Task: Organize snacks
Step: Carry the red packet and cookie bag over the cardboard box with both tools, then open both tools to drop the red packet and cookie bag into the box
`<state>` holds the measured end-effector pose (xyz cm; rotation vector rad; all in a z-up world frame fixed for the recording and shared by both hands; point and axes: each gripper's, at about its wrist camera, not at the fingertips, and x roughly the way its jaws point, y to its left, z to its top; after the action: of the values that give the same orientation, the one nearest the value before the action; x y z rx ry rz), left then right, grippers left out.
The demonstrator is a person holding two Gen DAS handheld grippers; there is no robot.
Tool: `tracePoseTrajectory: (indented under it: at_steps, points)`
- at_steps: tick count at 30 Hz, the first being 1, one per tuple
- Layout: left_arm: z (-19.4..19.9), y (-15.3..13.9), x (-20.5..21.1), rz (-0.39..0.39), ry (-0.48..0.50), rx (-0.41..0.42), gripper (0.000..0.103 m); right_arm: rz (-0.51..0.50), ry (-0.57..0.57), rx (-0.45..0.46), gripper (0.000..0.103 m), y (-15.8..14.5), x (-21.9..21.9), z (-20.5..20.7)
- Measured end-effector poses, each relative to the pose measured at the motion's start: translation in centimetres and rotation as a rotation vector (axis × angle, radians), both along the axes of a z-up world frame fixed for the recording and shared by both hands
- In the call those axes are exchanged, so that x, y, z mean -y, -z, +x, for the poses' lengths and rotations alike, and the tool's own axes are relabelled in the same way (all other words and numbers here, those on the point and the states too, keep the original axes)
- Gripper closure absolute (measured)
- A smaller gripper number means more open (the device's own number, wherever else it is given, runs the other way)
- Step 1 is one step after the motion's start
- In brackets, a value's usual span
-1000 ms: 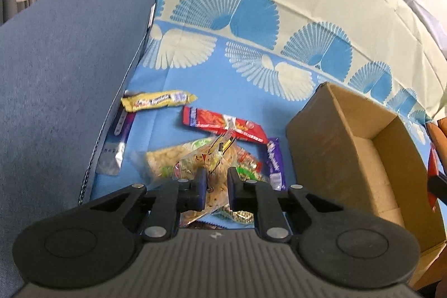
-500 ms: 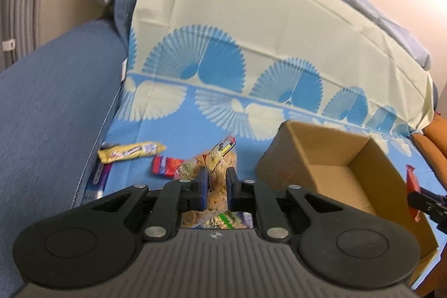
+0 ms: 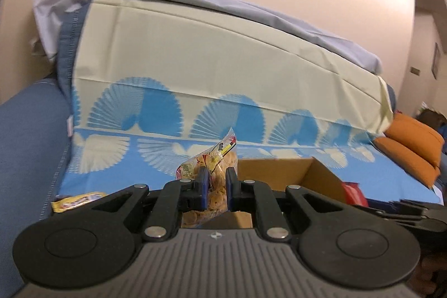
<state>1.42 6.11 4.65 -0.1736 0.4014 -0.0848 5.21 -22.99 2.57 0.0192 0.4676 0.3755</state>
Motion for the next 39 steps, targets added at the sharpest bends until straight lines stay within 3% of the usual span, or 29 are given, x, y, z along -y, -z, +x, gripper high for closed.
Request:
tracePoseTrajectory:
  at_steps: [15,29,39]
  points:
    - [0.1,0.3,5.4,0.006,0.156,0.033,0.090,-0.034,0.058,-0.020,0.059,0.5,1.2,0.5]
    - [0.0,0.4,6.3,0.009,0.195,0.046,0.090,-0.042,0.061,-0.026,0.059,0.6,1.1,0.4]
    - [-0.9,-0.1,7.5,0.001,0.279,0.108,0.090,-0.048,0.053,-0.016,0.059,0.7,1.1,0.3]
